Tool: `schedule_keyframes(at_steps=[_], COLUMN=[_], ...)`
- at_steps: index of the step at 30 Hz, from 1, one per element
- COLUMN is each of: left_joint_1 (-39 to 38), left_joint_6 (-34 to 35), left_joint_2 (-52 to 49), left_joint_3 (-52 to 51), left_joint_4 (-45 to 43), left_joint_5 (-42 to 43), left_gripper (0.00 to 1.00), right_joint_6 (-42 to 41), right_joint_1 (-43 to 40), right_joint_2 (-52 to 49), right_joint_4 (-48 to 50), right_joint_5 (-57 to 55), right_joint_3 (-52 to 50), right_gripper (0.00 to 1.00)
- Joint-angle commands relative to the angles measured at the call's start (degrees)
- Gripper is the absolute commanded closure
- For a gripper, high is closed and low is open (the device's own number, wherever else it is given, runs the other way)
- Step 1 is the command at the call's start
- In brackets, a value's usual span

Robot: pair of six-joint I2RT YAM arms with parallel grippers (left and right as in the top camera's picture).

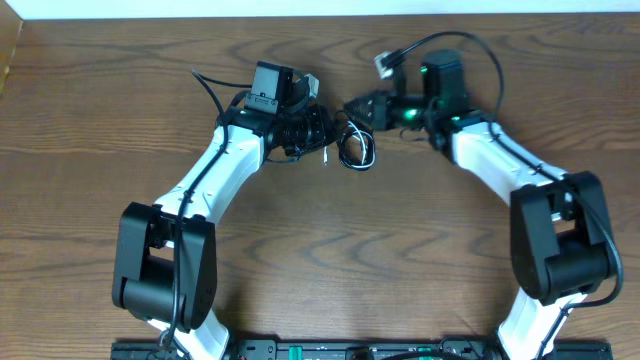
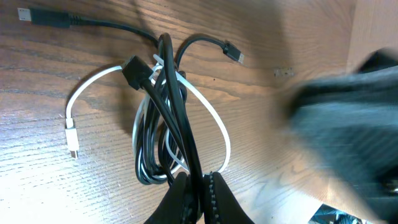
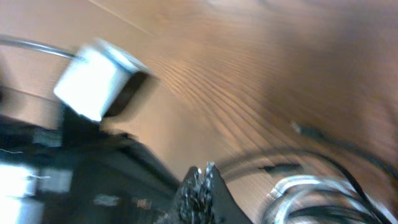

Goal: Untangle cables

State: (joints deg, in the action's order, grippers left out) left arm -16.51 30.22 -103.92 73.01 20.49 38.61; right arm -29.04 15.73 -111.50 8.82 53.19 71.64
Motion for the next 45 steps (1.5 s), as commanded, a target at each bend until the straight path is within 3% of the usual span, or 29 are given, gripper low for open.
schedule_keyframes(at_steps=[1, 3, 6, 8, 11, 14, 16, 24, 31, 42, 45], left_joint_1=[0.09, 0.09, 0.09, 0.02, -0.61, -2.05, -3.1, -7.1, -7.08, -6.93, -6.93], left_joint_6=[0.52, 0.52, 0.52, 1.29, 3.82, 6.21, 7.82, 13.25, 14.71, 13.46, 11.58], left_joint_2=[1.68, 1.68, 1.68, 1.68, 1.68, 1.38, 0.9, -3.98, -5.4, -4.04, -2.14], left_joint_3=[1.09, 1.09, 1.09, 1.09, 1.09, 1.07, 1.03, 1.03, 1.03, 1.05, 1.09], left_joint_4=[0.04, 0.04, -0.02, -0.31, -0.17, 0.02, 0.0, -3.21, -8.7, -6.23, -0.76], left_joint_5=[-0.52, -0.52, -0.52, -0.87, -4.02, -8.9, -11.04, -15.54, -15.13, -17.16, -23.23], left_gripper=[0.93, 0.93, 0.93, 0.92, 0.92, 0.92, 0.91, 0.66, 0.53, 0.53, 0.52], right_joint_6=[-16.63, -22.51, -21.22, -15.91, -7.89, -0.37, 1.36, 2.97, 2.97, 2.97, 2.99], right_joint_1=[-5.64, -8.15, -9.6, -9.79, -9.7, -8.76, -8.22, -5.42, -3.19, -2.6, -2.6], right_joint_2=[-0.15, -0.15, -0.15, -0.15, -0.15, -0.17, -0.15, -0.17, -0.2, -0.2, -0.2], right_joint_4=[9.53, 16.39, 15.13, 7.85, -8.44, -18.49, -19.71, -24.11, -25.59, -26.53, -26.53], right_joint_5=[16.74, 20.72, 20.55, 17.03, 3.89, -6.97, -7.67, -14.53, -18.56, -21.79, -21.79], right_joint_3=[0.37, 0.37, 0.37, 0.35, 0.35, 0.35, 0.35, 0.35, 0.24, 0.24, 0.24], right_gripper=[0.99, 0.99, 0.95, 0.76, 0.69, 0.68, 0.67, 0.67, 0.68, 0.73, 0.73])
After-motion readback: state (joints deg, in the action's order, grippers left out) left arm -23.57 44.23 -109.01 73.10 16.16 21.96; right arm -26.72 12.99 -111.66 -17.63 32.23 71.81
